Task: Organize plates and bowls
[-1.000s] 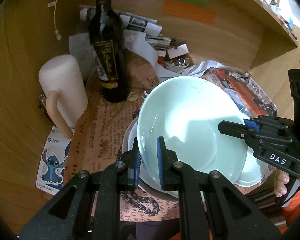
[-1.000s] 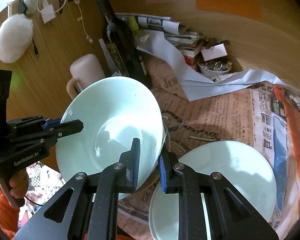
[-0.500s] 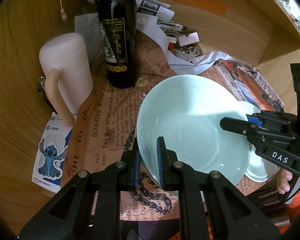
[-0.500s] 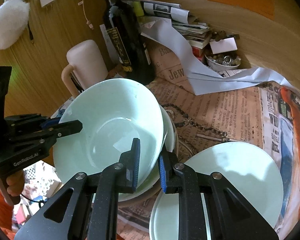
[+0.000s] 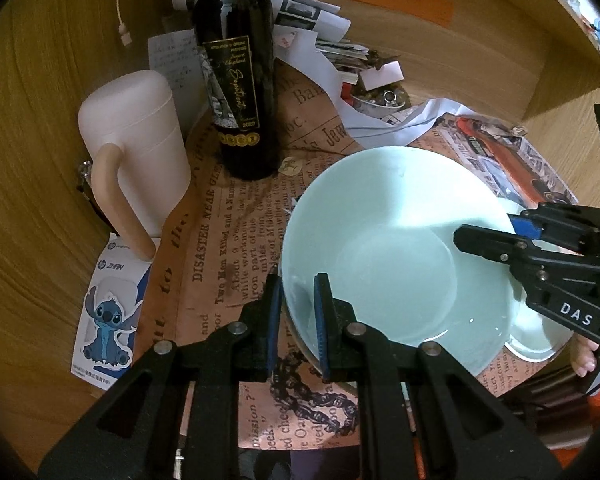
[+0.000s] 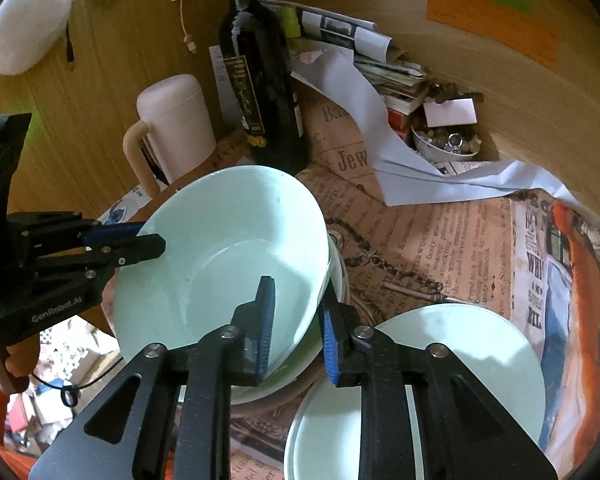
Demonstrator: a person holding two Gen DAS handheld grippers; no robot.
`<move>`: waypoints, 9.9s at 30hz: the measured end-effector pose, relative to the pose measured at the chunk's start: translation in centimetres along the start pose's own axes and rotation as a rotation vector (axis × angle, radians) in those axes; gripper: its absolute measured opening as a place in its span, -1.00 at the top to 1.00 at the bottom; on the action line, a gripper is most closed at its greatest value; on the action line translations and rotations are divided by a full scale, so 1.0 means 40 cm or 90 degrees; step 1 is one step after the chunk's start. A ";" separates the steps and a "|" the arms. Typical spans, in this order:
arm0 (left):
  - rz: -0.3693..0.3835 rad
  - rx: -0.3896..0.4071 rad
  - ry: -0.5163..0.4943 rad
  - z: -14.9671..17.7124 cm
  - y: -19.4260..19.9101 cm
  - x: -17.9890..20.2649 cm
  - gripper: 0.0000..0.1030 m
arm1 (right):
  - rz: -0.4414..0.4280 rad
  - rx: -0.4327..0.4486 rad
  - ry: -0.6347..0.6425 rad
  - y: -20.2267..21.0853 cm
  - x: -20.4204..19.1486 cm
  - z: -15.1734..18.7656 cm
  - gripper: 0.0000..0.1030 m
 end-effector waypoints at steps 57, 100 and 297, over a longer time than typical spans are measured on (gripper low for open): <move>0.078 -0.059 0.056 0.046 -0.050 0.003 0.27 | -0.061 -0.109 -0.073 -0.091 0.053 0.025 0.32; 0.015 0.012 -0.012 -0.073 0.001 0.106 0.28 | -0.010 0.000 -0.148 0.055 0.120 -0.018 0.49; 0.125 0.408 -0.051 -0.059 0.348 0.382 -0.99 | 0.180 0.384 -0.110 0.602 0.115 0.086 -1.00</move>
Point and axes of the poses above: each gripper's, at about its wrist camera, not at the fingertips, and y roughly against the way its jaws point, x to its right, z to its underside, the point moved 1 cm from there along -y, roughly the way its jaws point, and after that the axes turned 11 degrees about x, right-handed, at the moved point
